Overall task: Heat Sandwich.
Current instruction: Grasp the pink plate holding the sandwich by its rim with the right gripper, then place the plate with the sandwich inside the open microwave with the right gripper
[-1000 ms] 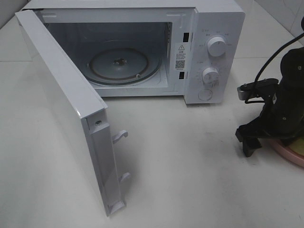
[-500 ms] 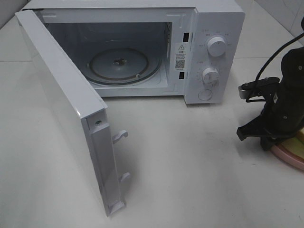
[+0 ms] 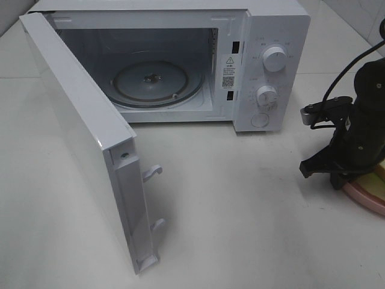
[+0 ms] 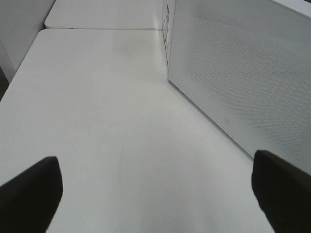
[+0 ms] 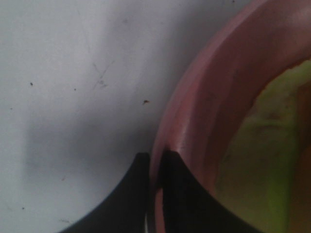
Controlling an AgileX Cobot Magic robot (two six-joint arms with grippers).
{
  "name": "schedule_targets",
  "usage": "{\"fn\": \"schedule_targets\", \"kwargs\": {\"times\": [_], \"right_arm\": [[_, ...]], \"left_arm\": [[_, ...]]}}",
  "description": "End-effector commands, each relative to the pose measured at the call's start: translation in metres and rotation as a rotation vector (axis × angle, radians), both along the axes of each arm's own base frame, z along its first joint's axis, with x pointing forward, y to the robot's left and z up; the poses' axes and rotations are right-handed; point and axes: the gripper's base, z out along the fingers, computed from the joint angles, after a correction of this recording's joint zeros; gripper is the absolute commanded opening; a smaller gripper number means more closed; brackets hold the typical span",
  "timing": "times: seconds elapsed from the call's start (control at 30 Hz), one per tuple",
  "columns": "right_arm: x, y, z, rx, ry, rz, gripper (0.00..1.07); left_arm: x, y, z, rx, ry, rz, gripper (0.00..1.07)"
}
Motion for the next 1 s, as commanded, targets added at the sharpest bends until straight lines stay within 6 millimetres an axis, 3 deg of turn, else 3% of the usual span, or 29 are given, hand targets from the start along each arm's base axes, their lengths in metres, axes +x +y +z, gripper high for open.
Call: {"fn": "schedule_targets", "kwargs": {"times": [0.03,0.27,0.7,1.0], "right_arm": [[-0.002,-0.002,-0.001,-0.013,0.025,-0.031,0.0],[-0.003,-0.006,0.002,-0.074,0.02,-0.054,0.0],[-0.009,0.005,0.016,-0.182,0.033,0.007,0.0],[-0.016,0.011,0.038,-0.214,0.011,0.022,0.0]], "left_arm": [[-0.004,-0.001,0.0,-0.001,-0.028,-0.005,1.0],[-0.004,-0.001,0.0,-0.001,-0.028,-0.005,1.0],[-0.004,-0.001,0.0,-0.001,-0.028,-0.005,1.0],[-0.004,-0.001,0.0,-0.001,-0.028,-0.005,1.0]]}}
